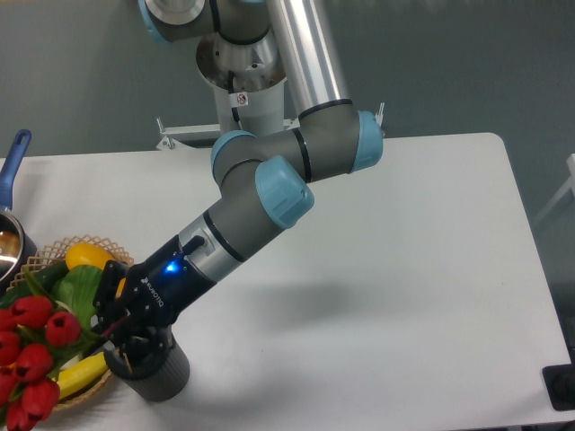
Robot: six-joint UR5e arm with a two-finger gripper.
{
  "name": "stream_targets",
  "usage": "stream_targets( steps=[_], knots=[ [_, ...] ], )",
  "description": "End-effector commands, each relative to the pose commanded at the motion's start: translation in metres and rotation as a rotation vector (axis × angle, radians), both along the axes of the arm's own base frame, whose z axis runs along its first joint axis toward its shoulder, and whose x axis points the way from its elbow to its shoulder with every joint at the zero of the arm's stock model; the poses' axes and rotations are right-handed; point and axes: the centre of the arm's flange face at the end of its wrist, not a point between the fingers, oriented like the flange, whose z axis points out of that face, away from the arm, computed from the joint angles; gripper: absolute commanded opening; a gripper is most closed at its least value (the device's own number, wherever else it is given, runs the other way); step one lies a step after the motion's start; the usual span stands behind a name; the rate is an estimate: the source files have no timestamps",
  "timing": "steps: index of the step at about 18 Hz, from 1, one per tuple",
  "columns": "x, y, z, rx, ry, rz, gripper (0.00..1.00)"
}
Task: Insert the flowers into the vase
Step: 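Lower the tulip stems down into the black vase opening, then push the stems deeper into the vase and open the gripper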
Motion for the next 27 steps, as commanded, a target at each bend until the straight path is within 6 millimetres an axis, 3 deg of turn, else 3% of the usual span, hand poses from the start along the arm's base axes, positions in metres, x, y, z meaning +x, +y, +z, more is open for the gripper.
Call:
stream_targets(
  steps=[14,25,27],
  knots=[
    [-0.007,-0.008,-0.041,-0.036,0.029,-0.006,0.27],
    [-0.014,-0.021,-0.053,-0.052,0.017,0.010,0.38],
    [-0.016,-0.024,-0.055,-0.056,0.014,0.014,0.47]
  ],
)
